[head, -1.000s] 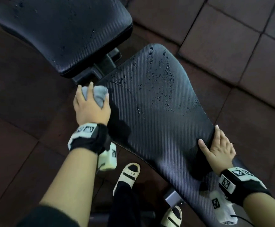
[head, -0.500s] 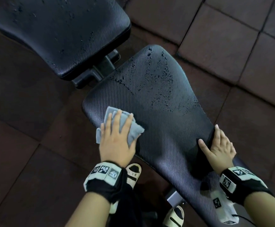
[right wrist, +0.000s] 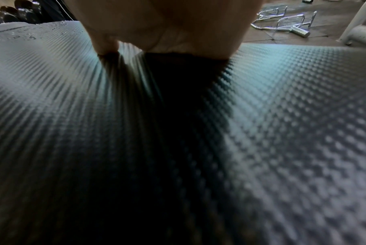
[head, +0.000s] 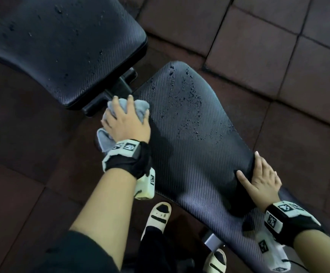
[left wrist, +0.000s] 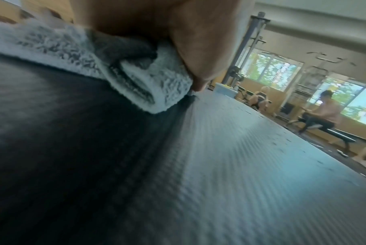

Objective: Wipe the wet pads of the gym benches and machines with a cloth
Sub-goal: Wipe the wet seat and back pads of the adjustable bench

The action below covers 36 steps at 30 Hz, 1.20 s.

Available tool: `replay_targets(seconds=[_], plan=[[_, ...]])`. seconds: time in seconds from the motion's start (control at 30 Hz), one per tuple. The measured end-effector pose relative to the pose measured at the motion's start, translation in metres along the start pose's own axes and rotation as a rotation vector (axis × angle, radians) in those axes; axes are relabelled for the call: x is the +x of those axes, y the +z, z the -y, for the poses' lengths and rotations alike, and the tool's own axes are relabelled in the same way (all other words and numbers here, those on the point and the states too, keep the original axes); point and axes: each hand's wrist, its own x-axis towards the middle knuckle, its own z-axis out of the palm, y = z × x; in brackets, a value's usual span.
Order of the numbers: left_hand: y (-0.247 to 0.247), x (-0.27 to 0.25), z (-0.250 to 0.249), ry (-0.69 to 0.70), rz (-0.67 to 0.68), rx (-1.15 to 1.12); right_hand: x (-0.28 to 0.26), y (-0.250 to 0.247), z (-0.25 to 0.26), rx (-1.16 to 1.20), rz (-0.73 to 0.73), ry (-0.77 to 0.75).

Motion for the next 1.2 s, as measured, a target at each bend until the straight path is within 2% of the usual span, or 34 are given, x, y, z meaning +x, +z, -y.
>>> replay_targets(seconds=[0.13,0.2,0.3,0.4,0.5,0.6,0.7,0.77,0.83,0.9,0.97,1.03,1.1,1.13,1.2], plan=[[0.021,-0.041,-0.016,0.261,-0.022,0.041,-0.001,-0.001,0.002,-0.003,-0.006,0.008],[0.029,-0.076,-0.014,0.364,0.025,0.06,-0.001,-0.001,0.001,-0.006,-0.02,0.003],[0.035,-0.119,0.0,0.444,0.119,0.083,-0.001,-0.001,-0.001,-0.004,-0.002,0.0],[0.034,-0.138,0.011,0.497,0.196,0.074,-0.002,-0.001,0.0,-0.013,-0.012,-0.014],[0.022,-0.133,0.015,0.477,0.23,-0.033,-0.001,-0.002,0.001,-0.006,-0.014,-0.012],[0.001,-0.111,0.028,0.44,0.206,-0.051,-0.001,-0.001,0.0,-0.02,-0.024,-0.01],[-0.008,-0.069,0.054,0.277,0.097,-0.061,-0.001,-0.002,0.002,-0.036,-0.009,-0.005],[-0.008,-0.042,0.073,0.162,0.091,-0.075,-0.002,-0.004,0.003,-0.038,0.016,0.007],[-0.004,-0.023,0.085,0.121,0.128,-0.075,-0.005,-0.007,0.008,-0.042,0.015,0.024],[0.001,-0.013,0.089,0.146,0.124,-0.13,-0.01,-0.011,0.026,-0.06,-0.076,0.014],[0.004,-0.012,0.088,0.166,0.078,-0.196,-0.02,-0.016,0.062,-0.044,-0.225,-0.143],[0.006,-0.014,0.086,0.146,0.077,-0.228,-0.036,-0.017,0.115,0.007,-0.277,-0.424],[0.005,-0.014,0.086,0.125,0.096,-0.241,-0.049,-0.008,0.165,-0.047,-0.192,-0.709],[0.004,-0.014,0.086,0.125,0.097,-0.238,-0.052,0.001,0.182,-0.112,-0.111,-0.798],[0.002,-0.014,0.088,0.144,0.105,-0.229,-0.047,0.016,0.199,-0.257,0.015,-0.853]])
